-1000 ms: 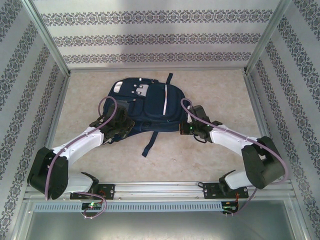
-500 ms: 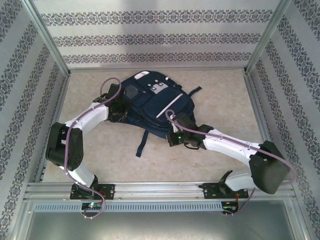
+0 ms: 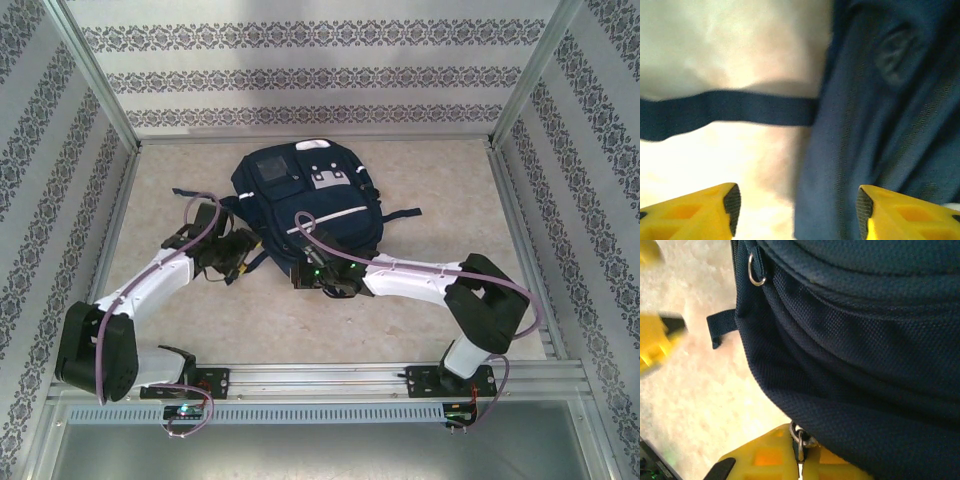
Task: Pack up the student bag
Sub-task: Zip the student bag at the center of the table.
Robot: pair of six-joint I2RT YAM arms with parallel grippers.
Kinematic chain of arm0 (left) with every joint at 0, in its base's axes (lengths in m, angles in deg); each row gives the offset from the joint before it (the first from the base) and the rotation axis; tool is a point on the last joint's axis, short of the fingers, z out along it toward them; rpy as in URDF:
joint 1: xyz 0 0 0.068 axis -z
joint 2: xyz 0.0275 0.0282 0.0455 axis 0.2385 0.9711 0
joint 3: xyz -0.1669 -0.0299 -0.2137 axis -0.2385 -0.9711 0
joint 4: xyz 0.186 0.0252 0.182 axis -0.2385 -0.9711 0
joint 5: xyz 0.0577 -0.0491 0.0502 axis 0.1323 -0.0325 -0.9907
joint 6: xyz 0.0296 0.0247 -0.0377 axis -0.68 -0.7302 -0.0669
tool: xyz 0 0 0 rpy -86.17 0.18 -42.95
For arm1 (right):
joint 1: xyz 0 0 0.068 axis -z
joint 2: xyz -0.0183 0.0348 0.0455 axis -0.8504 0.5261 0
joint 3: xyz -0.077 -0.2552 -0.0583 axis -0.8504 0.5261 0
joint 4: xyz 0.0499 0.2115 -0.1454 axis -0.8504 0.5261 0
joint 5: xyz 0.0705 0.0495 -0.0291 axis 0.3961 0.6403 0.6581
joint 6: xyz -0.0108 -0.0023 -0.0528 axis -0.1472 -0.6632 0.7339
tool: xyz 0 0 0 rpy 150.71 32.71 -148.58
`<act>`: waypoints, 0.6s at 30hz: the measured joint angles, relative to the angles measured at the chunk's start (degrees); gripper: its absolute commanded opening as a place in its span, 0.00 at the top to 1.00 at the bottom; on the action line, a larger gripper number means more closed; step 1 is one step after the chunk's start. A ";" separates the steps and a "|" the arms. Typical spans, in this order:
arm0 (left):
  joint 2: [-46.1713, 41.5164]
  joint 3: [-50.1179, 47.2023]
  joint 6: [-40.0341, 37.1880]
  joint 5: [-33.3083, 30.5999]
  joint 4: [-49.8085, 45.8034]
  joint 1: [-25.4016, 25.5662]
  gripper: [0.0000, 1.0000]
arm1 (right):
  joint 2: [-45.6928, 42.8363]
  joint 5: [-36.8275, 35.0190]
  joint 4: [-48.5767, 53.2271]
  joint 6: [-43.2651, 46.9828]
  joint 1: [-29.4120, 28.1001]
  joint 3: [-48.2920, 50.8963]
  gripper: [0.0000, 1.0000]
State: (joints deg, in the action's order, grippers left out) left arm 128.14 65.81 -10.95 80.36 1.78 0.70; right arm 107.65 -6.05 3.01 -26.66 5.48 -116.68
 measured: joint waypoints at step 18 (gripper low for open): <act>6.01 -2.69 2.78 4.48 13.86 0.02 0.62 | 3.39 0.66 -4.22 -3.06 -0.63 -1.16 1.00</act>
State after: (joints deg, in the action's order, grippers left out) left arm 134.15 63.12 -8.18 84.84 15.63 0.72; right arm 111.04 -5.40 -1.21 -29.72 4.85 -117.84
